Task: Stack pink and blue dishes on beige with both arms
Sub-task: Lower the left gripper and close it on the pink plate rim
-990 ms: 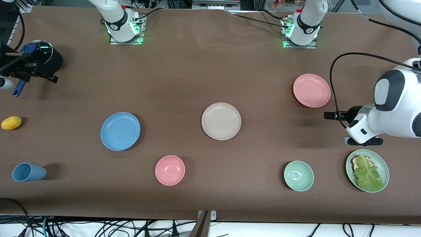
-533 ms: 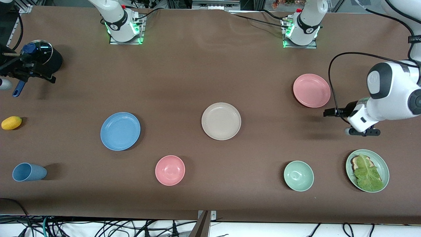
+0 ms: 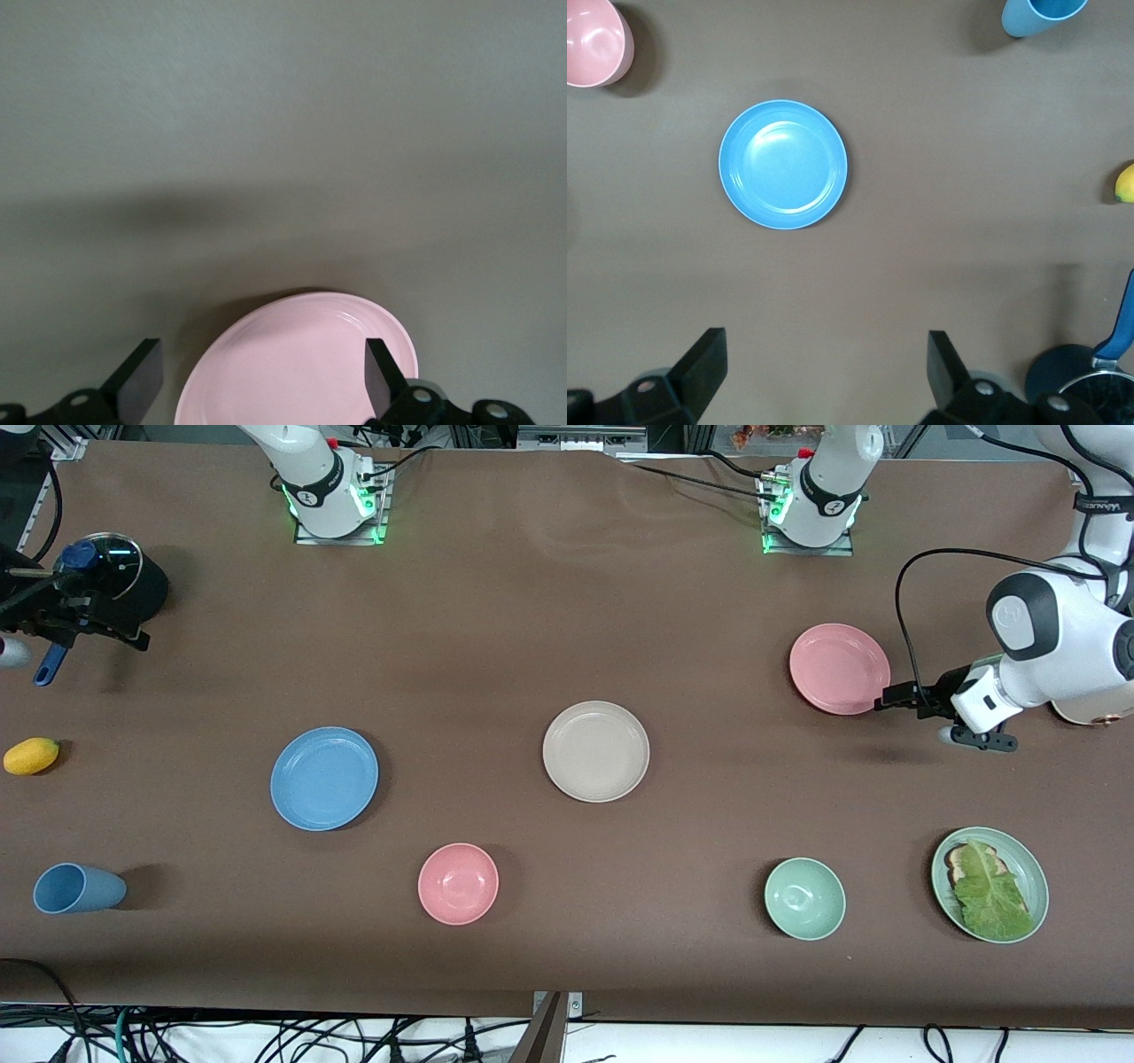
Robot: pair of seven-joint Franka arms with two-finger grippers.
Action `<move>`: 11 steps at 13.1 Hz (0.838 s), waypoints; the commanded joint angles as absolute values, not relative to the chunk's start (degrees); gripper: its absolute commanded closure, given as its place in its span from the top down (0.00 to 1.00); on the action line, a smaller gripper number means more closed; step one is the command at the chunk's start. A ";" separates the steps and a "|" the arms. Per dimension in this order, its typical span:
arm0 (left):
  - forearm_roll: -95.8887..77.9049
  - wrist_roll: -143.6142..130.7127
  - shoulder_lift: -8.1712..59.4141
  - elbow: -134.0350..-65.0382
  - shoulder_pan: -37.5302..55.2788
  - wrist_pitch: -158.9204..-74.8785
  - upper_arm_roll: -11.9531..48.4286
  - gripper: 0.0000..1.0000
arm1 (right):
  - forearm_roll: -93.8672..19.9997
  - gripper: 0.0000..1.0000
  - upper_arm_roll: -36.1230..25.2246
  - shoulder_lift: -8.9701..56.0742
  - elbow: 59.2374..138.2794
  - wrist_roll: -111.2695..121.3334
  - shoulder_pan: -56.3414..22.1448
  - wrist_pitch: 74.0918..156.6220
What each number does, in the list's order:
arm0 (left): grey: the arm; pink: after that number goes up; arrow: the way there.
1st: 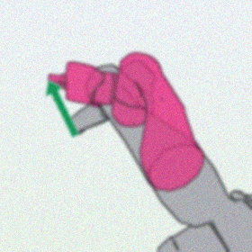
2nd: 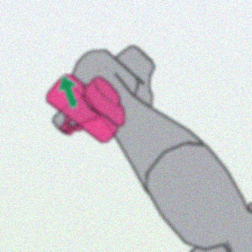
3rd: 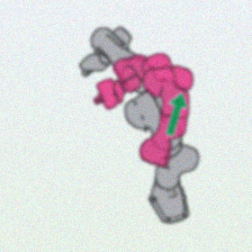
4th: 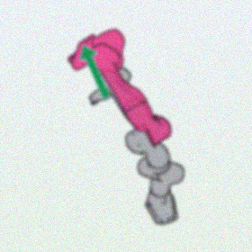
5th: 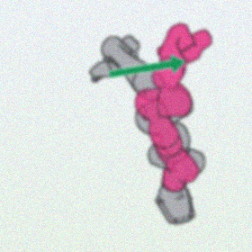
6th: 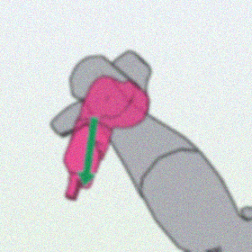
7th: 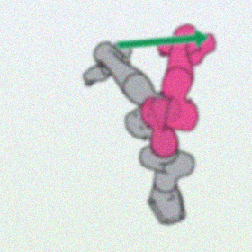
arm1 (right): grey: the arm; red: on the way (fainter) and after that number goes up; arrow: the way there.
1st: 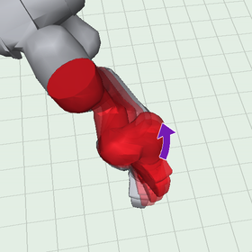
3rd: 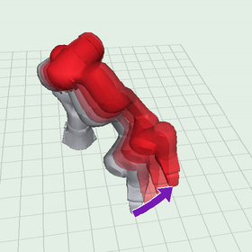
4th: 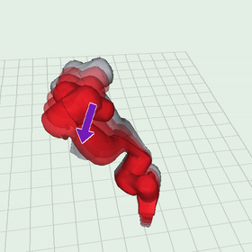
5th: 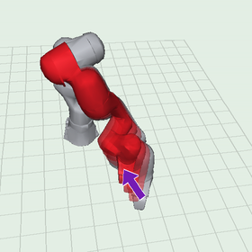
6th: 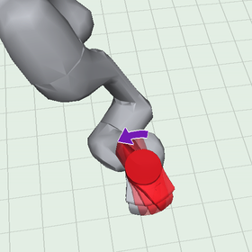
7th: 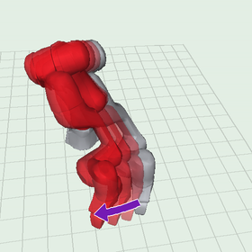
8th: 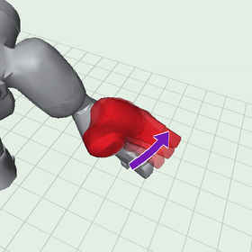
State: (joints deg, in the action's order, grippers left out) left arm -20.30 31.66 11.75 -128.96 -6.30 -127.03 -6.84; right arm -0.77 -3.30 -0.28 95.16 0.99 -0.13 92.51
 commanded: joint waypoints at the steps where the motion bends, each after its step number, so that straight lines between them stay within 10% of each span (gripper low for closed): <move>1: -25.30 41.11 8.96 -134.64 -8.96 -130.25 -6.94 1.00 | -0.26 1.00 -3.25 0.09 94.22 1.49 -0.17 92.37; 11: -31.89 54.12 8.88 -142.73 -11.07 -136.05 -8.96 1.00 | -0.44 1.00 -3.25 0.09 94.39 1.58 -0.09 91.76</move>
